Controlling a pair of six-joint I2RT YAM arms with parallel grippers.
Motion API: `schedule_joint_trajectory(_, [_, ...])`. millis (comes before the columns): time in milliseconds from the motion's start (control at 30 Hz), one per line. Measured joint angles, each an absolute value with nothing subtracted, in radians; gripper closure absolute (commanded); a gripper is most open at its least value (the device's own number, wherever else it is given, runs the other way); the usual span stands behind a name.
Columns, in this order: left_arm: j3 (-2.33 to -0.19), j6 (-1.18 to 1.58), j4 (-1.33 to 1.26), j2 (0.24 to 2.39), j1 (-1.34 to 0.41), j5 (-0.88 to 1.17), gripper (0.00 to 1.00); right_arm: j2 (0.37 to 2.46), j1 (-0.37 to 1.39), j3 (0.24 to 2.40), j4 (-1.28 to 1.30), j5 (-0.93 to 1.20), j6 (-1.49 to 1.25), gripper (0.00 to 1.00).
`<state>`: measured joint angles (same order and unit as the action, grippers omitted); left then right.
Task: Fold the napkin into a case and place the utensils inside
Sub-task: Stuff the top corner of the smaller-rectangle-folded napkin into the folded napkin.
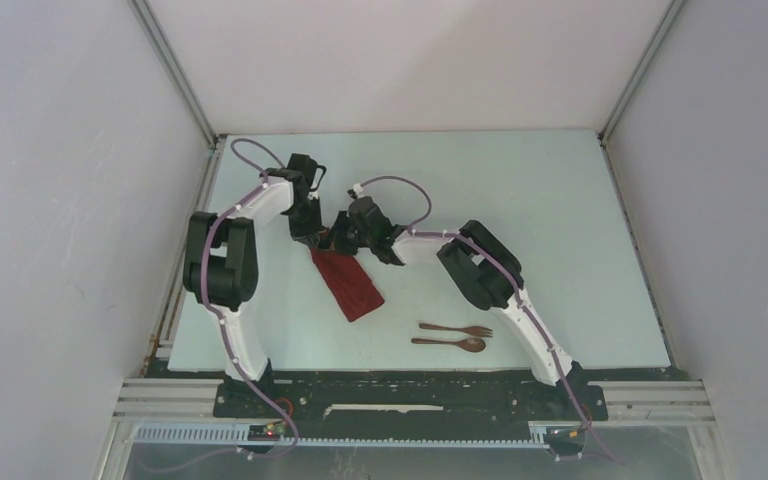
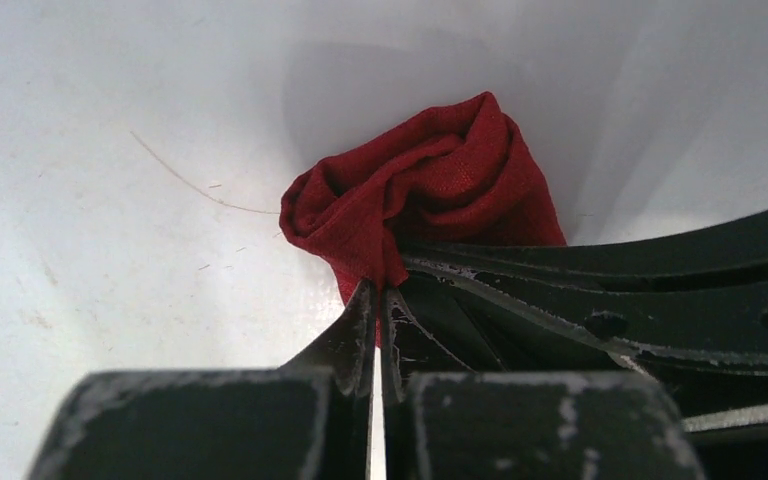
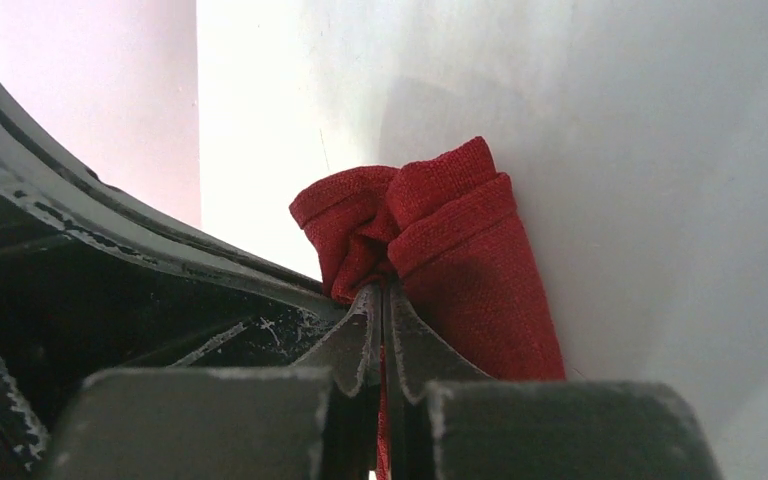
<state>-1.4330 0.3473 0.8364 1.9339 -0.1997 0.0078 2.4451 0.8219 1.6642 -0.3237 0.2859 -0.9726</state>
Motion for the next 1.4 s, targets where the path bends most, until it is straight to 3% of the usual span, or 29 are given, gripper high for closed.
schedule_joint_trajectory(133, [-1.411, 0.347, 0.83, 1.911, -0.187, 0.0, 1.0, 2.45, 0.851, 1.735, -0.22, 0.218, -0.945, 1.0])
schedule_joint_trajectory(300, [-1.4, 0.35, 0.837, 1.892, -0.175, -0.005, 1.0, 2.459, 0.836, 1.76, -0.208, 0.267, -0.933, 0.76])
schedule_joint_trajectory(500, [-1.386, 0.357, 0.838, 1.89, -0.155, -0.004, 1.0, 2.459, 0.792, 1.687, -0.333, 0.423, -0.964, 0.65])
schedule_joint_trajectory(667, [-1.386, 0.358, 0.837, 1.887, -0.139, 0.005, 1.0, 2.459, 0.78, 1.681, -0.359, 0.467, -0.978, 0.65])
schedule_joint_trajectory(867, [-1.367, 0.358, 0.833, 1.877, -0.137, 0.008, 1.0, 2.463, 0.778, 1.688, -0.378, 0.484, -1.013, 0.84])
schedule_joint_trajectory(1233, [-1.363, 0.357, 0.829, 1.871, -0.135, 0.04, 1.0, 2.576, 0.794, 1.863, -0.296, 0.49, -1.039, 0.93])
schedule_joint_trajectory(1400, [-1.363, 0.359, 0.831, 1.871, -0.127, 0.064, 1.0, 2.599, 0.831, 1.998, -0.107, 0.366, -1.004, 0.83])
